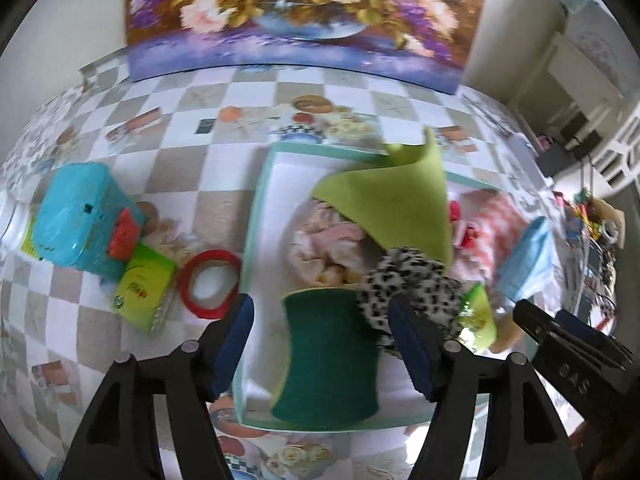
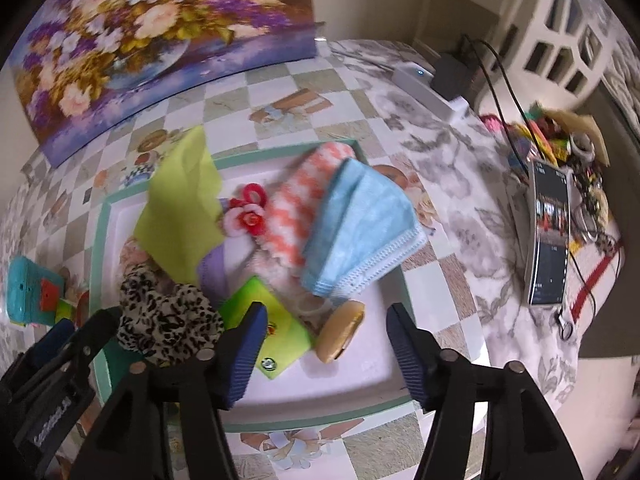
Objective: Organize soft objects
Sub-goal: 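Open the left tool to drop the scrunchie while the right tool releases the yellow toy in the tray, then move both tools back from the tray toward the teal box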
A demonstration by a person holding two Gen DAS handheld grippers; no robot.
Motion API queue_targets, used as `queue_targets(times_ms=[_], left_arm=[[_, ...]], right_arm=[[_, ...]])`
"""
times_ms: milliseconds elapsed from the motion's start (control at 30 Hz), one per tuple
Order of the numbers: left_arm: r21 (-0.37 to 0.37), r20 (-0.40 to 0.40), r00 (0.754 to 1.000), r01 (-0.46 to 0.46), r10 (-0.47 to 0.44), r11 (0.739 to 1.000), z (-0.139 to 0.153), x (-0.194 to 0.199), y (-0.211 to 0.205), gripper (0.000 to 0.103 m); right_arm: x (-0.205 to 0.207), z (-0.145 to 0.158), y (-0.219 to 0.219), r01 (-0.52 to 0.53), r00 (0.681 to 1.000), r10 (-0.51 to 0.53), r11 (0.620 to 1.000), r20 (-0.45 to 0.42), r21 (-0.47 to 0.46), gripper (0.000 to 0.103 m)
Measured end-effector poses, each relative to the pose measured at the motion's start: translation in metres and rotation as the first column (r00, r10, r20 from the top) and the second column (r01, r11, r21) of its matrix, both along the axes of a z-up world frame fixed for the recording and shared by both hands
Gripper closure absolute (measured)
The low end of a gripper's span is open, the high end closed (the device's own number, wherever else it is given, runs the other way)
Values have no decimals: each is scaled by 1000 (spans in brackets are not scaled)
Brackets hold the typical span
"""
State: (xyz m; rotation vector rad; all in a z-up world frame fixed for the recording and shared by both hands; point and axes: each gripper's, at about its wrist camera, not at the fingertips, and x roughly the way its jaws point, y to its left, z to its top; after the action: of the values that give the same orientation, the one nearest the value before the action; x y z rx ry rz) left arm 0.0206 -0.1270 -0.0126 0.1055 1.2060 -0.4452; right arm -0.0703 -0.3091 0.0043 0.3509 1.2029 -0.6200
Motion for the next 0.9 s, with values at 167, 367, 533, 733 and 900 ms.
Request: queue_targets(times_ms=[167, 367, 533, 733, 900], left_arm=[[34, -19, 998, -62, 63, 997, -8, 7, 11, 14], [55, -30, 993, -114, 115, 992, -13, 12, 21, 12], [50, -39, 991, -122, 124, 991, -13, 13, 24, 11], [51, -44, 993, -111, 114, 992, -10, 12, 25, 11], [19, -48, 992, -119, 120, 993, -3, 12, 35, 11]], right_arm=[[6, -1, 9, -33, 999, 33, 999, -7, -16, 30], [5, 2, 12, -31, 1000, 31, 999, 3, -23, 17], [7, 3, 13, -36, 999, 36, 999, 5, -23, 17], [7, 7, 18, -48, 999, 48, 999, 22, -15, 17], [11, 16, 32, -87, 995, 88, 996, 46, -25, 17]])
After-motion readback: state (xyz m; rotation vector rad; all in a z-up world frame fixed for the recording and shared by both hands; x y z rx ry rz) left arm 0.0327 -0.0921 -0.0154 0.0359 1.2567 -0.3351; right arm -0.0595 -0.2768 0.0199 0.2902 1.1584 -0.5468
